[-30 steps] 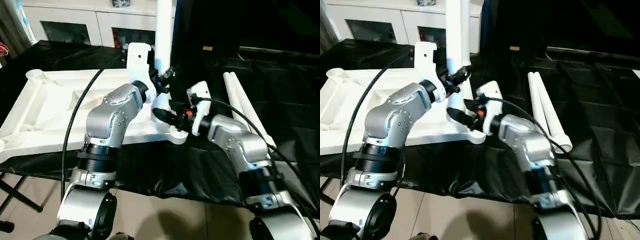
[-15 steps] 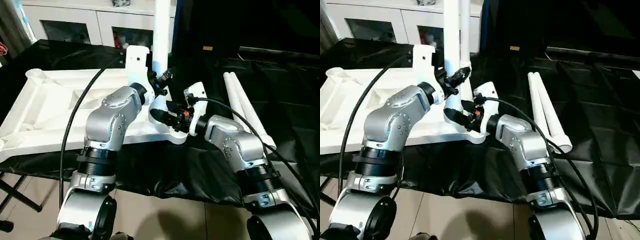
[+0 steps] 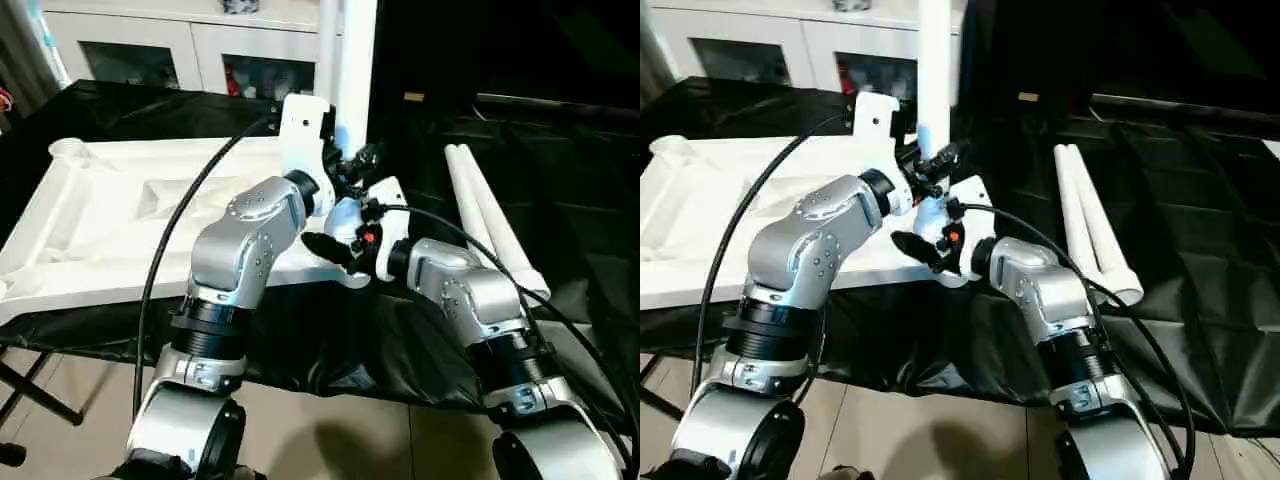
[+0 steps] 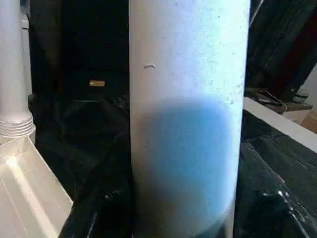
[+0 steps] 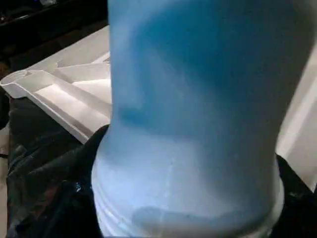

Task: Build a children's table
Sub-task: Pick table leg

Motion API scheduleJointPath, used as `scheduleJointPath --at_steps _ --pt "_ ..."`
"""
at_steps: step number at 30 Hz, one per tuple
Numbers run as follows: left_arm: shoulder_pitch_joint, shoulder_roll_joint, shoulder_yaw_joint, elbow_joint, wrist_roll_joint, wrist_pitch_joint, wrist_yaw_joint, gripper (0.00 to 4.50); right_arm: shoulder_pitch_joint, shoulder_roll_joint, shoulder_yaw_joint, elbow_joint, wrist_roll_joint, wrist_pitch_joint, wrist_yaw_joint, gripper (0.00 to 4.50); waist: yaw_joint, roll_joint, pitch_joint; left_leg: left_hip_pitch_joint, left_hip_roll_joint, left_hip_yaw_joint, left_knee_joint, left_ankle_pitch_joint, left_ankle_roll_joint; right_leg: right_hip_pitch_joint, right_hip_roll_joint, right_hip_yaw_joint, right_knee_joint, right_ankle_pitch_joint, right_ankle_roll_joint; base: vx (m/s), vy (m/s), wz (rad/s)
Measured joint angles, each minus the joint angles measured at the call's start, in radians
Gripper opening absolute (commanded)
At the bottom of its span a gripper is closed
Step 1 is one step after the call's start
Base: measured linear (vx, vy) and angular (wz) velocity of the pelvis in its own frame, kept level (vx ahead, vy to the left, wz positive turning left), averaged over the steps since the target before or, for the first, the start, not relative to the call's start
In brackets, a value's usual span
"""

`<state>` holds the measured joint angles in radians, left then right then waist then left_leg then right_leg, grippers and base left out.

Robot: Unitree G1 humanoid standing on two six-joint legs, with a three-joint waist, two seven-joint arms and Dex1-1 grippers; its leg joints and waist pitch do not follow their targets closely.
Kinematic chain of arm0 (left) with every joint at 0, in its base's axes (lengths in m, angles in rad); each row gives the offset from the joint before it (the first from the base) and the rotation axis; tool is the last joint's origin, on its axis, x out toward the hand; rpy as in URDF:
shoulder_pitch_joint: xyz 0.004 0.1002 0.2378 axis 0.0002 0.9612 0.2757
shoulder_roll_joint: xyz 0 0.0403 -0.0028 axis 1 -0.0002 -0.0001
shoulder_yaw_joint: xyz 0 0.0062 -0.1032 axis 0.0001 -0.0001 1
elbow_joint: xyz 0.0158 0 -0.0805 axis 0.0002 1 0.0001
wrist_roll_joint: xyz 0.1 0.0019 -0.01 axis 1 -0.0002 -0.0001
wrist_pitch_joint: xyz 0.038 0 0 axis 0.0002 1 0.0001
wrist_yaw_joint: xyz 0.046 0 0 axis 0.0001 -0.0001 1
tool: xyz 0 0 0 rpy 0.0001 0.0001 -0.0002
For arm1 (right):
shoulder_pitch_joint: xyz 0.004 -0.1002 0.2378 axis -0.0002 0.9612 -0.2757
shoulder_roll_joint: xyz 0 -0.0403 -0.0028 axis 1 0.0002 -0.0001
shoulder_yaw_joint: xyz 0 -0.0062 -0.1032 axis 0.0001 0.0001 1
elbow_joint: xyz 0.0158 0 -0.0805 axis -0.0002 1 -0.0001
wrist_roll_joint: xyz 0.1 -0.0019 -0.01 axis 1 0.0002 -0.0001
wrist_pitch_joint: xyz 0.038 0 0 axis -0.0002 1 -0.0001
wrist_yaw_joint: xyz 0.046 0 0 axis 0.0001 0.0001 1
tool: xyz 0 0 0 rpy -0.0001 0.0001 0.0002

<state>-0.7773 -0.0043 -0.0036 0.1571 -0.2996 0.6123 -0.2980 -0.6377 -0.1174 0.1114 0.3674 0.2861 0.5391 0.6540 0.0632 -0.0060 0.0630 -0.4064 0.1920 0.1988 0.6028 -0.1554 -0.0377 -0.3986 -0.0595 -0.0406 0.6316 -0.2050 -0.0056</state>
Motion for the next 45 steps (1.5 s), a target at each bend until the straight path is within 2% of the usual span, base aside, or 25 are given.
scheduleJointPath --at_steps 3,11,12,13,15,18,19,20,21,24,29,31,34,35,38,41,45 --pt "0.000 0.005 -0.001 -0.004 0.000 0.001 -0.002 1.98 -0.001 0.008 -0.005 0.000 0.002 0.000 -0.001 2.78 0.000 0.000 0.000 0.000 0.000 0.000 0.000 0.000 0.000 0.000 0.000 0.000 0.000 0.000 0.000 0.000 0.000 0.00" --pt "0.000 0.012 -0.006 -0.017 0.000 0.001 -0.003 1.98 -0.001 0.008 -0.006 0.000 0.017 -0.009 0.011 2.73 0.004 0.000 0.000 0.000 0.000 0.000 0.000 0.000 0.000 0.000 0.000 0.000 0.000 0.000 0.000 0.000 0.000 0.00" --pt "0.000 0.014 -0.008 -0.019 0.000 0.001 -0.003 2.33 -0.001 0.008 -0.007 0.000 0.020 -0.010 0.013 2.73 0.004 0.000 0.000 0.000 0.000 0.000 0.000 0.000 0.000 0.000 0.000 0.000 0.000 0.000 0.000 0.000 0.000 0.00" --pt "0.000 0.016 -0.010 -0.020 0.000 0.001 -0.004 2.33 -0.001 0.008 -0.008 0.000 0.022 -0.010 0.019 2.73 0.004 0.000 0.000 0.000 0.000 0.000 0.000 0.000 0.000 0.000 0.000 0.000 0.000 0.000 0.000 0.000 0.000 0.00" --pt "0.000 0.019 -0.004 -0.022 -0.016 0.005 -0.021 2.70 0.005 0.004 -0.016 -0.003 0.033 -0.012 0.044 2.73 0.004 0.000 0.000 0.000 0.000 0.000 0.000 0.000 0.000 0.000 0.000 0.000 0.000 0.000 0.000 0.000 0.000 0.00" --pt "0.001 0.018 0.024 -0.024 -0.068 0.015 -0.061 2.86 0.022 -0.012 -0.028 -0.015 0.065 -0.020 0.096 2.73 0.006 0.000 0.000 0.000 0.000 0.000 0.000 0.000 0.000 0.000 0.000 0.000 0.000 0.000 0.000 0.000 0.000 0.00" --pt "0.001 0.015 0.041 -0.024 -0.104 0.022 -0.085 2.86 0.037 -0.023 -0.032 -0.035 0.085 -0.020 0.130 2.73 0.008 0.000 0.000 0.000 0.000 0.000 0.000 0.000 0.000 0.000 0.000 0.000 0.000 0.000 0.000 0.000 0.000 0.00" --pt "0.001 0.017 0.054 -0.025 -0.128 0.027 -0.105 3.13 0.051 -0.029 -0.037 -0.054 0.103 -0.020 0.158 2.73 0.010 0.000 0.000 0.000 0.000 0.000 0.000 0.000 0.000 0.001 0.000 0.000 0.000 0.000 0.000 0.000 0.000 0.00" --pt "0.001 0.013 0.090 -0.027 -0.186 0.051 -0.138 3.18 0.065 -0.042 -0.037 -0.072 0.123 -0.019 0.200 2.73 0.012 0.000 0.000 0.000 0.000 0.000 0.000 0.000 0.000 0.000 0.000 0.000 0.000 0.000 0.000 0.000 0.000 0.00" --pt "0.000 0.016 0.159 -0.034 -0.324 0.121 -0.223 3.20 0.106 -0.086 -0.034 -0.117 0.165 -0.009 0.305 2.73 0.017 0.000 0.000 0.000 0.000 0.000 0.000 0.000 0.000 0.001 0.000 0.000 0.000 0.000 0.000 0.000 0.000 0.00" --pt "0.000 0.048 0.204 -0.035 -0.439 0.192 -0.333 3.20 0.147 -0.162 0.007 -0.162 0.195 0.030 0.450 2.73 0.023 0.000 0.000 0.001 0.000 0.000 0.001 0.000 0.000 0.002 0.000 0.000 0.000 0.001 -0.001 0.000 0.000 0.00" --pt "-0.001 0.055 0.204 -0.034 -0.452 0.197 -0.345 2.91 0.154 -0.172 0.014 -0.168 0.202 0.043 0.475 2.73 0.024 0.000 0.000 0.002 0.000 0.000 0.001 0.000 0.000 0.002 0.000 0.000 0.000 0.001 -0.001 0.000 0.000 0.00" --pt "-0.010 0.059 0.198 -0.031 -0.448 0.195 -0.343 2.72 0.154 -0.173 0.014 -0.168 0.211 0.047 0.480 2.73 0.024 0.001 0.000 0.002 0.000 0.000 0.002 0.000 0.000 0.003 0.000 0.000 0.000 0.001 -0.001 0.000 0.000 0.00" --pt "-0.010 0.064 0.191 -0.031 -0.443 0.192 -0.342 2.50 0.154 -0.174 0.014 -0.167 0.211 0.047 0.480 2.73 0.024 0.001 -0.001 0.002 0.000 0.000 0.002 0.000 0.000 0.003 0.000 0.000 0.000 0.001 -0.001 0.000 0.000 0.00" --pt "-0.010 0.072 0.179 -0.031 -0.429 0.187 -0.341 2.44 0.154 -0.175 0.015 -0.158 0.209 0.048 0.479 2.73 0.024 0.001 -0.001 0.002 0.000 0.000 0.002 0.000 0.000 0.003 0.000 0.000 0.000 0.001 -0.001 0.000 0.000 0.00" --pt "-0.010 0.072 0.165 -0.031 -0.415 0.174 -0.331 2.09 0.154 -0.176 0.015 -0.156 0.208 0.048 0.473 2.73 0.024 0.001 -0.001 0.002 0.000 0.000 0.002 0.000 0.000 0.003 0.000 0.000 0.000 0.001 -0.001 0.000 0.000 0.00" --pt "-0.010 0.067 0.156 -0.030 -0.401 0.147 -0.325 1.87 0.151 -0.174 0.014 -0.156 0.208 0.048 0.459 2.73 0.024 0.001 -0.001 0.002 0.000 0.000 0.002 0.000 0.000 0.003 0.000 0.000 0.000 0.001 -0.001 0.000 0.000 0.00"
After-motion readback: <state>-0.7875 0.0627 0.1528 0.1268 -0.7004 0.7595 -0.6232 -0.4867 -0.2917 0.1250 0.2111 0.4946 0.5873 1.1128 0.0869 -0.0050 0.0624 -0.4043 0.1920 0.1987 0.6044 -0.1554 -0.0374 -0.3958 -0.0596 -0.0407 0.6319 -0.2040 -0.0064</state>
